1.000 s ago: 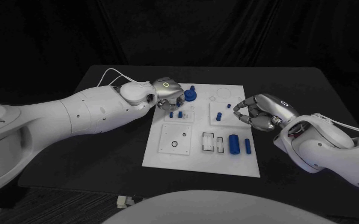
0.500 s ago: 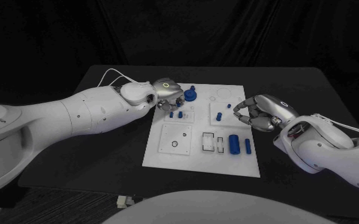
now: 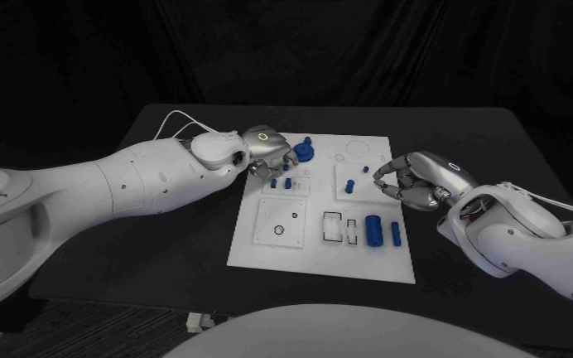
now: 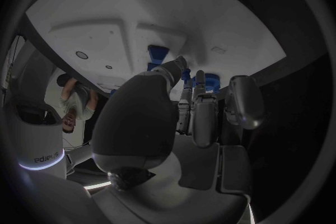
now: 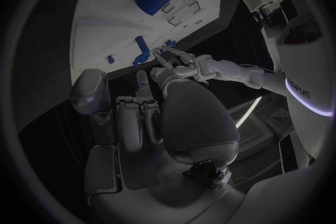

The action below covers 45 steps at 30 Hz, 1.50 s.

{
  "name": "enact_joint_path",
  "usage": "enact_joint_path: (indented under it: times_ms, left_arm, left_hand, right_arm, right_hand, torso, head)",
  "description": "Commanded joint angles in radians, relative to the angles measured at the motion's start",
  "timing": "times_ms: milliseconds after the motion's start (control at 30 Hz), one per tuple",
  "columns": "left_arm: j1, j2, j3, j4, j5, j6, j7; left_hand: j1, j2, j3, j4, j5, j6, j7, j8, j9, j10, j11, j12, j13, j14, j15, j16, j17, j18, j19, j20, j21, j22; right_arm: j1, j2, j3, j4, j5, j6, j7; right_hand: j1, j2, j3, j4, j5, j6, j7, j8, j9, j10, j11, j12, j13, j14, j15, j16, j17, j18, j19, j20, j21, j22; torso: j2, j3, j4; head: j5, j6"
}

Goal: Assemble the parts on the task board

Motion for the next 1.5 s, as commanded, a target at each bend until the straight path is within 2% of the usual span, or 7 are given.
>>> enact_joint_path:
  times_ms: [33, 733, 867, 1000, 1100, 1300, 1500]
  left_arm:
    - [-0.002, -0.013, 0.001, 0.007, -0.001, -0.056, -0.022]
    - [0.115, -0.272, 0.001, 0.2, 0.26, -0.335, 0.025]
    - [0.122, -0.331, 0.001, 0.25, 0.564, -0.313, 0.186]
    - [0.124, -0.358, 0.0, 0.268, 1.055, -0.167, 0.412]
    - [0.118, -0.361, 0.0, 0.271, 1.359, -0.011, 0.514]
    - [0.081, -0.376, 0.0, 0.307, 1.705, 0.241, 0.616]
    - [0.04, -0.403, 0.0, 0.368, 1.798, 0.326, 0.647]
  left_hand:
    - [0.004, -0.006, -0.018, -0.001, -0.01, -0.024, -0.011, 0.0, -0.011, -0.025, 0.002, -0.006, -0.005, 0.037, 0.011, -0.007, 0.075, 0.011, -0.003, 0.004, -0.008, 0.155]
    - [-0.154, -0.019, -0.115, 0.149, -0.027, 0.0, -0.001, 0.015, -0.036, -0.061, 0.0, 0.039, -0.011, -0.12, 0.018, -0.229, -0.168, 0.053, -0.16, 0.015, -0.339, 0.077]
    - [-0.311, -0.01, -0.138, 0.149, -0.021, 0.041, 0.045, 0.019, -0.041, -0.11, 0.051, 0.075, 0.002, -0.557, 0.096, -0.652, -0.515, 0.075, -0.441, 0.063, -0.767, -0.034]
    - [-0.328, 0.084, -0.288, 0.148, 0.174, 0.022, 0.172, 0.003, -0.053, -0.261, 0.076, 0.042, -0.026, -0.861, 0.189, -0.93, -0.677, 0.028, -0.725, 0.098, -0.953, -0.108]
    - [-0.306, 0.132, -0.352, 0.149, 0.211, -0.095, 0.178, 0.013, -0.085, -0.474, 0.076, -0.008, -0.067, -1.243, 0.176, -1.235, -0.962, 0.019, -1.151, 0.086, -1.076, -0.375]
    - [-0.405, 0.191, -0.494, 0.159, 0.101, -0.466, 0.104, -0.024, -0.14, -0.835, -0.003, -0.054, -0.096, -1.464, 0.089, -1.435, -1.295, 0.089, -1.408, 0.091, -1.12, -1.075]
    - [-0.467, 0.286, -0.579, 0.157, 0.051, -0.548, 0.088, -0.031, -0.147, -0.915, -0.013, -0.016, -0.104, -1.466, 0.102, -1.44, -1.308, 0.112, -1.411, 0.112, -1.124, -1.151]
  right_arm:
    - [-0.003, -0.008, 0.0, 0.003, -0.003, 0.0, -0.013]
    - [0.17, -0.045, 0.001, 0.019, -0.045, -0.001, -0.06]
    - [0.216, -0.03, 0.001, 0.005, -0.058, 0.02, -0.076]
    - [0.246, -0.003, 0.001, -0.02, -0.11, 0.065, -0.087]
    - [0.255, 0.022, 0.001, -0.047, -0.158, 0.098, -0.085]
    - [0.261, 0.08, 0.001, -0.12, -0.24, 0.197, -0.069]
    - [0.245, 0.127, 0.001, -0.187, -0.281, 0.275, -0.03]
  right_hand:
    - [0.001, -0.01, -0.002, -0.006, -0.012, 0.004, 0.0, -0.005, -0.001, 0.104, -0.002, 0.002, 0.264, 0.092, -0.007, -0.006, 0.193, 0.011, -0.004, -0.001, -0.007, 0.121]
    - [0.018, -0.043, -0.007, -0.02, -0.08, 0.03, -0.011, -0.007, -0.002, -0.099, -0.017, -0.396, -0.161, 0.084, -0.017, -0.019, 0.156, 0.021, -0.017, -0.01, -0.074, 0.106]
    - [0.023, -0.058, 0.017, -0.006, -0.095, 0.033, -0.01, -0.015, -0.005, -0.308, -0.015, -0.887, -0.591, 0.08, -0.018, -0.025, 0.138, 0.024, -0.024, -0.01, -0.107, 0.099]
    - [0.049, -0.106, 0.059, 0.006, -0.169, 0.029, 0.014, -0.027, -0.005, -0.447, 0.021, -1.213, -0.826, 0.065, 0.019, -0.043, 0.089, 0.031, -0.048, 0.011, -0.191, 0.082]
    - [0.071, -0.128, 0.061, -0.004, -0.192, 0.028, 0.011, -0.028, -0.003, -0.413, 0.025, -1.275, -0.906, 0.059, 0.019, -0.048, 0.074, 0.035, -0.055, 0.02, -0.214, 0.078]
    - [0.081, -0.15, 0.044, 0.001, -0.254, 0.028, 0.003, -0.045, -0.012, -0.44, 0.044, -1.382, -1.02, 0.055, 0.023, -0.052, 0.062, 0.038, -0.055, 0.028, -0.23, 0.077]
    - [0.082, -0.143, -0.098, 0.06, -0.345, -0.001, -0.018, -0.077, -0.056, -0.464, 0.043, -1.439, -1.098, 0.047, 0.006, -0.064, 0.034, 0.041, -0.058, 0.015, -0.275, 0.069]
  torso:
    - [0.0, -0.0004, 0.0003]
    - [-0.002, -0.0044, 0.0]
    - [-0.001, -0.0022, 0.0013]
    - [-0.002, -0.0043, 0.0027]
    - [-0.001, -0.0061, 0.0018]
    - [0.003, -0.0082, 0.0018]
    - [0.006, -0.015, 0.0051]
  head:
    - [0.0, 0.0]
    - [0.018, 0.0]
    - [0.025, 0.0]
    - [0.032, 0.0]
    - [0.034, 0.0]
    - [0.008, 0.0]
    - [-0.02, 0.0]
